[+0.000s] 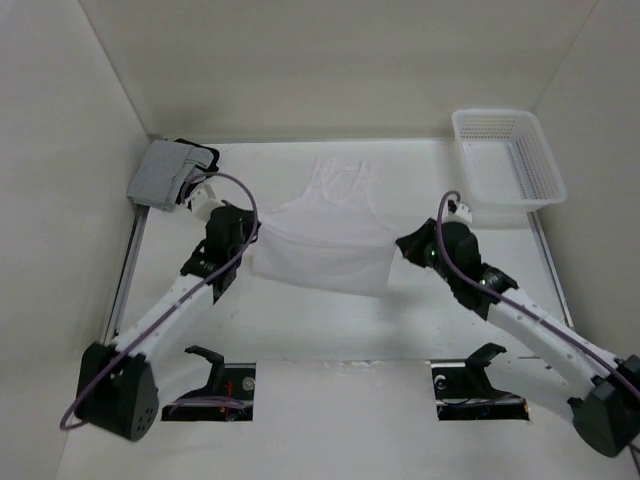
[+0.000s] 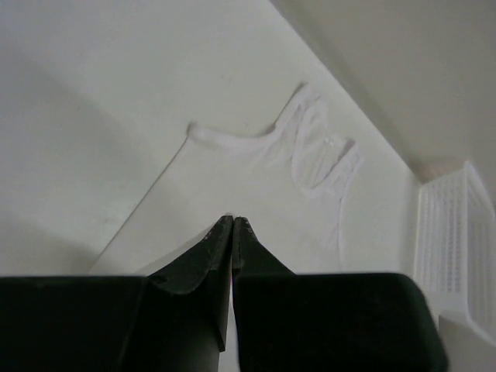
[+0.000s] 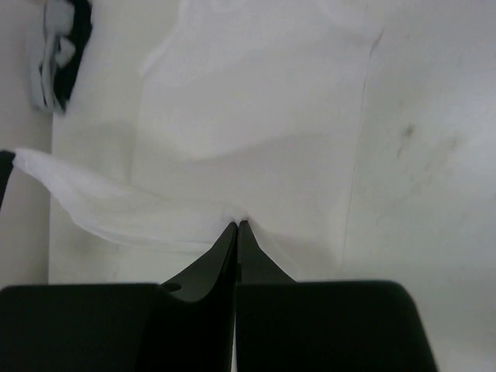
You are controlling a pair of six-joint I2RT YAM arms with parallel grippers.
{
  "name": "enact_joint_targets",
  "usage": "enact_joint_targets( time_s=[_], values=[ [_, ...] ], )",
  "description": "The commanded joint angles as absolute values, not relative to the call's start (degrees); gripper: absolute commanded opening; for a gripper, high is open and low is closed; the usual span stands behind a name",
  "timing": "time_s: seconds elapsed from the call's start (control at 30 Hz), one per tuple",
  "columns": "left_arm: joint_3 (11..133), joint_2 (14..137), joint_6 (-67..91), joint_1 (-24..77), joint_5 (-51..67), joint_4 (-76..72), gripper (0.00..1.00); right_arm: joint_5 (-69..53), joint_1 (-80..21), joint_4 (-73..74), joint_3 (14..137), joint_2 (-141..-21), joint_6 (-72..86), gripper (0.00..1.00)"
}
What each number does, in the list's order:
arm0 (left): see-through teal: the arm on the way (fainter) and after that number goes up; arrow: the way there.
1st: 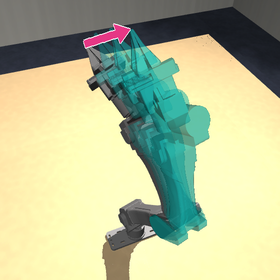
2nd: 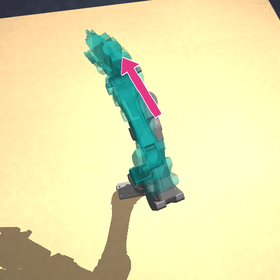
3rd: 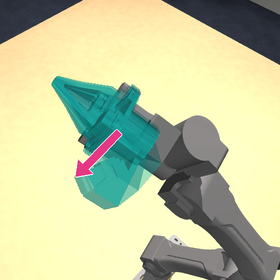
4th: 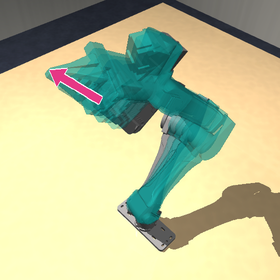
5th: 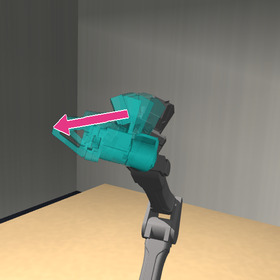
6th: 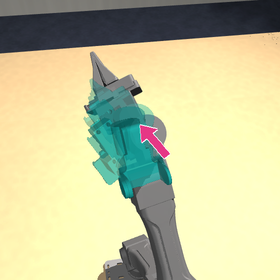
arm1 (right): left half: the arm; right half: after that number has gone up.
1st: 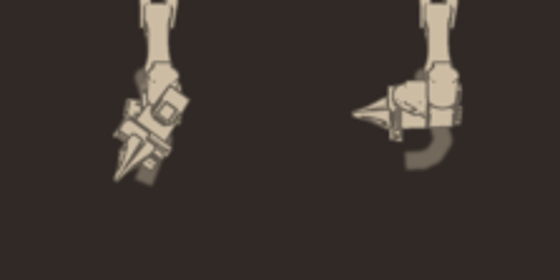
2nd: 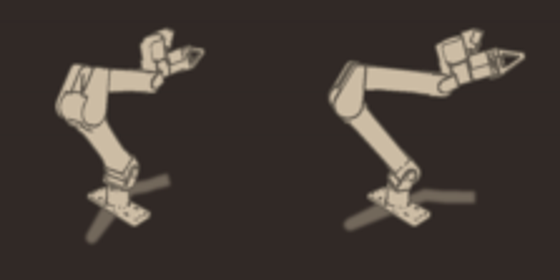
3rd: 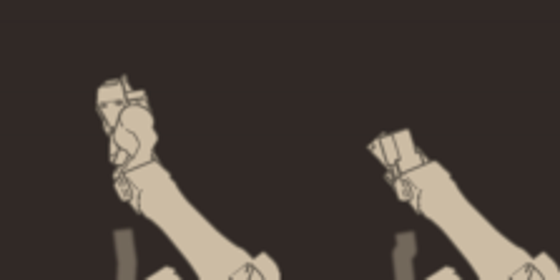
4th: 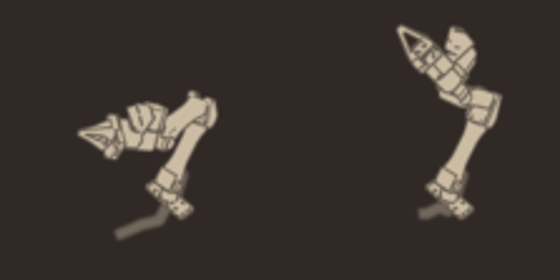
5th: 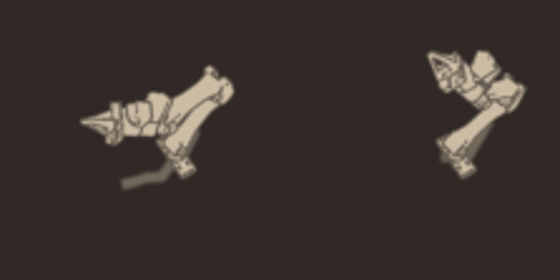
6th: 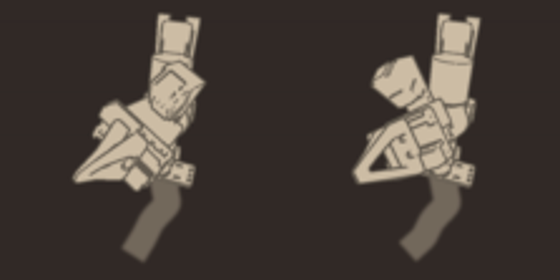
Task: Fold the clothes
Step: Fold the tank top
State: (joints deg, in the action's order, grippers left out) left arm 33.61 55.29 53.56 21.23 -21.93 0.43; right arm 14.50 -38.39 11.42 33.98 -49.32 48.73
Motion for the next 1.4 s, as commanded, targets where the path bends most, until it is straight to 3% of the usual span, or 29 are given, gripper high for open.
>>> enact_joint_targets(
  time_s=[0.0,0.3,0.4,0.47,0.57,0.7,0.73,0.77,0.87,0.97,1.07,1.2,1.37],
  values=[
    [42.5,68.6,51.9,18.5,-24.0,-20.3,0.0,3.3,-26.4,-5.0,40.9,-60.0,40.1,0.0],
    [81.3,110.7,50.6,14.4,-18.4,-20.6,0.04,-8.3,-10.9,-14.8,68.1,-98.7,42.1,0.0],
    [91.9,120.4,49.9,13.1,-15.3,-16.0,0.24,-7.8,-10.0,-13.2,77.2,-109.1,42.9,0.08],
    [94.0,122.6,50.2,12.0,-12.1,-15.1,0.4,-7.0,-9.6,-12.8,80.2,-112.3,43.9,0.26],
    [85.8,116.7,49.0,11.6,-10.5,-19.8,0.43,-5.4,-10.0,-14.0,78.6,-110.3,43.4,0.45],
    [61.7,101.1,50.2,12.3,-13.4,-28.5,0.38,-3.4,-13.8,-15.7,68.2,-102.3,42.4,0.49],
    [56.0,97.9,50.9,12.9,-14.7,-29.8,0.37,-2.6,-14.7,-16.7,65.3,-100.5,42.3,0.47],
    [51.0,95.4,51.9,13.2,-15.4,-30.5,0.35,-1.5,-15.9,-18.1,61.0,-98.1,42.3,0.39],
    [39.9,91.2,54.1,13.4,-13.7,-31.1,0.34,-0.5,-19.4,-22.8,49.0,-92.3,44.1,0.05],
    [33.9,90.5,55.9,12.7,-8.6,-32.3,0.38,-0.6,-22.0,-25.1,40.5,-88.2,45.4,0.02],
    [31.1,92.5,56.7,12.3,-5.2,-37.0,0.44,-0.3,-23.9,-25.8,35.8,-85.2,45.6,0.11],
    [31.5,95.5,58.7,12.0,-2.9,-38.5,0.43,1.1,-24.3,-25.8,30.6,-82.0,46.4,0.31],
    [32.6,97.6,59.3,11.8,-3.9,-38.1,0.28,1.3,-23.7,-26.5,27.0,-82.3,48.5,0.4]
  ],
)
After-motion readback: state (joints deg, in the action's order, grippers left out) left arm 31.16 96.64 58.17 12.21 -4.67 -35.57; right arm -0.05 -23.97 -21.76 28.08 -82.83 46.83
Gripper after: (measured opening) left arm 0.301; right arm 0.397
